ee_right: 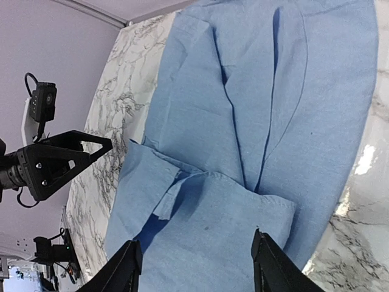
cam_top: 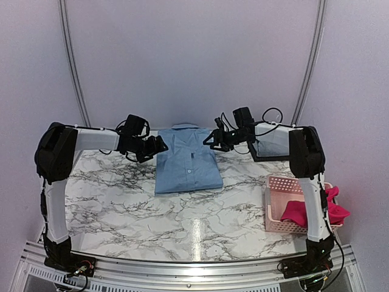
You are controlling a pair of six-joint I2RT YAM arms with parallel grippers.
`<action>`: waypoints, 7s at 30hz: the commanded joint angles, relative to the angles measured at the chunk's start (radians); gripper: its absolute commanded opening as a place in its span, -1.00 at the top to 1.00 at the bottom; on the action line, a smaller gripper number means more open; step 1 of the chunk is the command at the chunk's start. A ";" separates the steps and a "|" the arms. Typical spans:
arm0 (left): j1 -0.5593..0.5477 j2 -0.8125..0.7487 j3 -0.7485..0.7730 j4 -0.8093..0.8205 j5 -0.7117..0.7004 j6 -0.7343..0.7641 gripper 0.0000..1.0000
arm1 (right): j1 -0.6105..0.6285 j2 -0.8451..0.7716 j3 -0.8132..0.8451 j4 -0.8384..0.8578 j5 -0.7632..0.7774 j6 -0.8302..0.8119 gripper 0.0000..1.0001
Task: Fold and stack the mixed laundry pile
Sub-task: Fold the rectangle-folded shirt at the center of the board, then smooth out the 2/3-rectangle-folded shirt at the center of the board.
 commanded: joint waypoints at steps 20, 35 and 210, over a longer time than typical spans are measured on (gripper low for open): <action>-0.118 0.017 -0.044 0.249 0.320 -0.008 0.50 | 0.085 -0.113 -0.271 0.061 -0.133 0.001 0.85; -0.116 0.300 0.100 0.199 0.252 -0.050 0.60 | 0.085 0.086 -0.159 -0.026 -0.076 -0.068 0.85; -0.075 -0.126 -0.218 0.409 0.301 -0.049 -0.98 | 0.196 -0.323 -0.762 0.510 -0.247 0.139 -0.95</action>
